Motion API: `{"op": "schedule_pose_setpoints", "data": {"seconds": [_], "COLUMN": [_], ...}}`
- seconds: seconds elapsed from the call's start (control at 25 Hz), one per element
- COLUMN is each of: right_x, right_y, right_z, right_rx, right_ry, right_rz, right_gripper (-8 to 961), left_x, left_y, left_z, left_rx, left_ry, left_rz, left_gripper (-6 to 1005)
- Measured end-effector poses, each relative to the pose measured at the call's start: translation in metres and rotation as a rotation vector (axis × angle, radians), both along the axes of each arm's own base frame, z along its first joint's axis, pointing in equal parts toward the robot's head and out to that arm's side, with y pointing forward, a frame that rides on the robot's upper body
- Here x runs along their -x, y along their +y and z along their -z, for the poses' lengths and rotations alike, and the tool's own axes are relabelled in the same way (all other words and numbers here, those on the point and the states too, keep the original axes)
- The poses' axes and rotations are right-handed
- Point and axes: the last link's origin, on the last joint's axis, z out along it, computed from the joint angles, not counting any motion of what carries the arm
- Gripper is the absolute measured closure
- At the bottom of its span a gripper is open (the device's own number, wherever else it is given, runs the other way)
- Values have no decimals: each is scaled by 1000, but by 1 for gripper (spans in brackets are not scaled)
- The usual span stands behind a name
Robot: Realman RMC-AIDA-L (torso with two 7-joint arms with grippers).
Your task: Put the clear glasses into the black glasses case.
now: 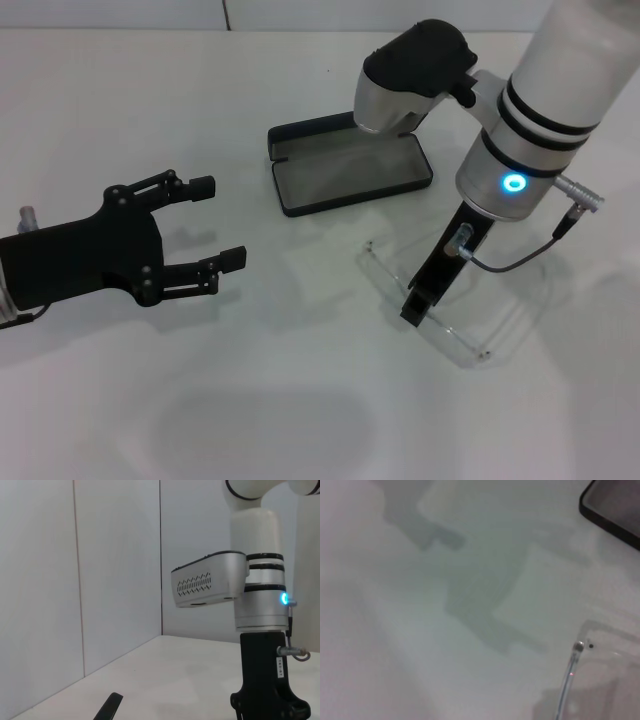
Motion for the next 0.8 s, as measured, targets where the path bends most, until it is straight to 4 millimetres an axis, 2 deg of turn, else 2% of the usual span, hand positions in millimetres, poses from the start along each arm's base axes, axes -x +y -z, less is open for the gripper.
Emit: {"op": "schedule_pose_setpoints", "data": {"seconds": [0.24,0.56,0.8], "right_x": [-1,0,13], "right_y": [0,-2,-6], "right_z": [0,-1,-7], "right_rx": [-3,11,15], "right_ry": [1,-12,21], "right_rz": [3,-2,-52], "right_gripper": [480,856,872], "left_x": [-1,0,4], "left_y": [0,0,-1], "left_z": [0,-1,-5], "left_rx": [-1,-11,-32], "left_ry": [-1,-5,-14], "left_rz": [2,-6,-21], "left_gripper": [136,135,135]}}
